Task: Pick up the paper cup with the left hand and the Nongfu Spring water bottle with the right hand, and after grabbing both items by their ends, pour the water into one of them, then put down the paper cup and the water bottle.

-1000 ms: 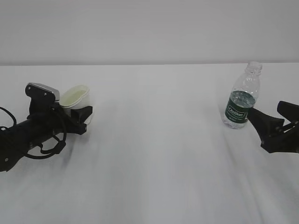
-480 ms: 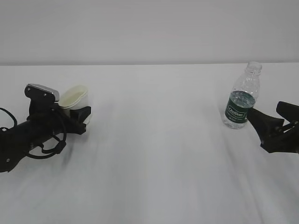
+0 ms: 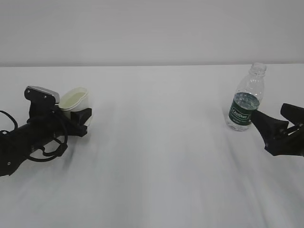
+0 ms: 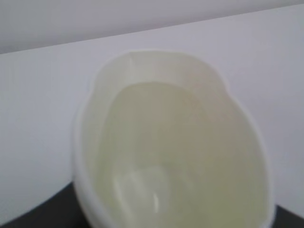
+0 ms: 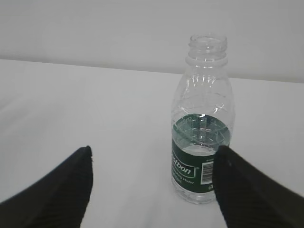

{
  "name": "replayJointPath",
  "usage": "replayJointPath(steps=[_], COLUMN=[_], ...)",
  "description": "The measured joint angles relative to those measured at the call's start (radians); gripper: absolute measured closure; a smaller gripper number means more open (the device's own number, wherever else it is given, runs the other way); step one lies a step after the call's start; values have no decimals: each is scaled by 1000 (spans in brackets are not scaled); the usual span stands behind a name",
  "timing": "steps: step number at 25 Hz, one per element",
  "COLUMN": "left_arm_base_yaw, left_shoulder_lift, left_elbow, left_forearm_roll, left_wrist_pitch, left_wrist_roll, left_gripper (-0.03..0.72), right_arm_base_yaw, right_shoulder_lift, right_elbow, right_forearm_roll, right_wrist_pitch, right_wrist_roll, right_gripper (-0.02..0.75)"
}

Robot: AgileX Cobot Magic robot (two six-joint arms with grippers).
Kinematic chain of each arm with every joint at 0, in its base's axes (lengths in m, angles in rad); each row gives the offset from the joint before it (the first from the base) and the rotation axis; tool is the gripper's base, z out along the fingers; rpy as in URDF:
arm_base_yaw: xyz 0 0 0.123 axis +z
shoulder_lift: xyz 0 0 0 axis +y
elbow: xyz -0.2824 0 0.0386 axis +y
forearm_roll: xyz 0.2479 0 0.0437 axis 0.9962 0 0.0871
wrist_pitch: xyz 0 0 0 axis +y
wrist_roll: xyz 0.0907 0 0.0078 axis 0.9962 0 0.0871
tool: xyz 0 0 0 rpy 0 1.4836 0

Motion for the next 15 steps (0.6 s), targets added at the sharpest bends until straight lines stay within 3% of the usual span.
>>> replayJointPath(steps=[3,15], left_arm_base_yaw=[0,0], left_shoulder_lift=[0,2], left_elbow=[-2,-4], left_forearm_roll=[-2,-15], left_wrist_pitch=[0,-7], left_wrist_roll=[2,2], left_gripper=[284,54], right_arm_base_yaw=[0,0], right_shoulder_lift=[0,0], right_elbow=[0,0], right_forearm_roll=[0,0], right_wrist_pitch=[0,0], right_wrist_roll=[2,4], right_gripper=[150,150])
